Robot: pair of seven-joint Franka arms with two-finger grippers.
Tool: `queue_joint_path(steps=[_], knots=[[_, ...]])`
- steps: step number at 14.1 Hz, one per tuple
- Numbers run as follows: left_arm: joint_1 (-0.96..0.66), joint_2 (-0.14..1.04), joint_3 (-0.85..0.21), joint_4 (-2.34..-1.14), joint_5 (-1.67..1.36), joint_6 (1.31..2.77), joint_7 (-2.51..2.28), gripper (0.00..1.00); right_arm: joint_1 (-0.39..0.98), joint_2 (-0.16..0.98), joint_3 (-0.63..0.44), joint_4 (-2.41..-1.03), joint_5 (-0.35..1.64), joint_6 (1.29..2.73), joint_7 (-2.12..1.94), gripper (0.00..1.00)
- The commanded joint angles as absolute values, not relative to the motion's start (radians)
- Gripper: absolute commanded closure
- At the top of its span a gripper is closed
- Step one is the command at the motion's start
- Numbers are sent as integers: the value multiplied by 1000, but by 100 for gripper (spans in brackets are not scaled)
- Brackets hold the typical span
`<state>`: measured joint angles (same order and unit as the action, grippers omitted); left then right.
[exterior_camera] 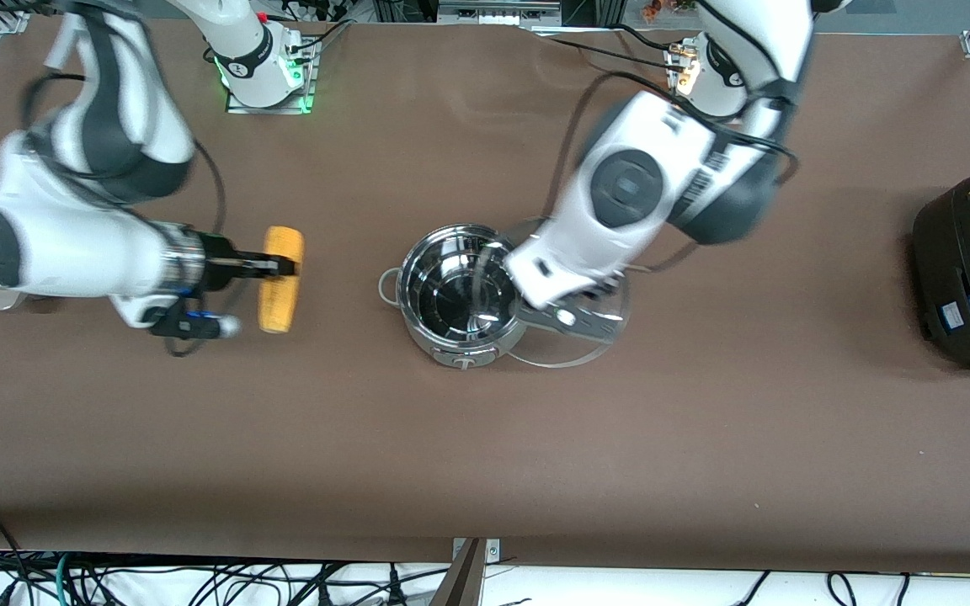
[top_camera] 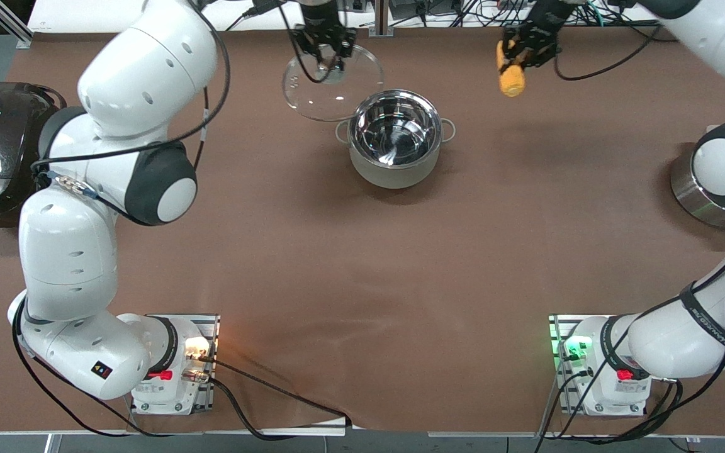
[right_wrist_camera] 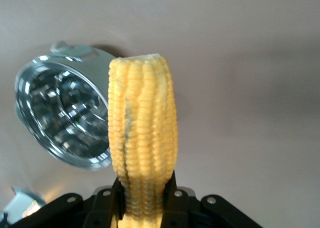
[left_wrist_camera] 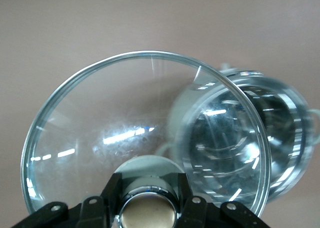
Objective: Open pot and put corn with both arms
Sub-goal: 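Lift the lid with the left gripper while the right gripper lifts the corn, then lower corn into the pot with the right gripper while the left gripper places the lid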
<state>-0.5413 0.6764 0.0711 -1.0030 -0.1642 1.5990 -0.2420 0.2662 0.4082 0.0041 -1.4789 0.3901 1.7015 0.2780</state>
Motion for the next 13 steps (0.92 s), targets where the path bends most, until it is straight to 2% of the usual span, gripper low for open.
queue_joint_path(steps=[1, 8, 13], knots=[[-482, 627, 74, -1038, -108, 1551, -83, 74, 391, 457, -2, -1462, 390, 1819, 402, 89], [-258, 597, 61, -1166, -44, 1566, 198, 71, 645, 600, -2, -1463, 319, 2181, 770, 89], [-190, 485, 55, -1486, -44, 1829, 252, 71, 739, 653, -6, -1494, 206, 2197, 893, 89]])
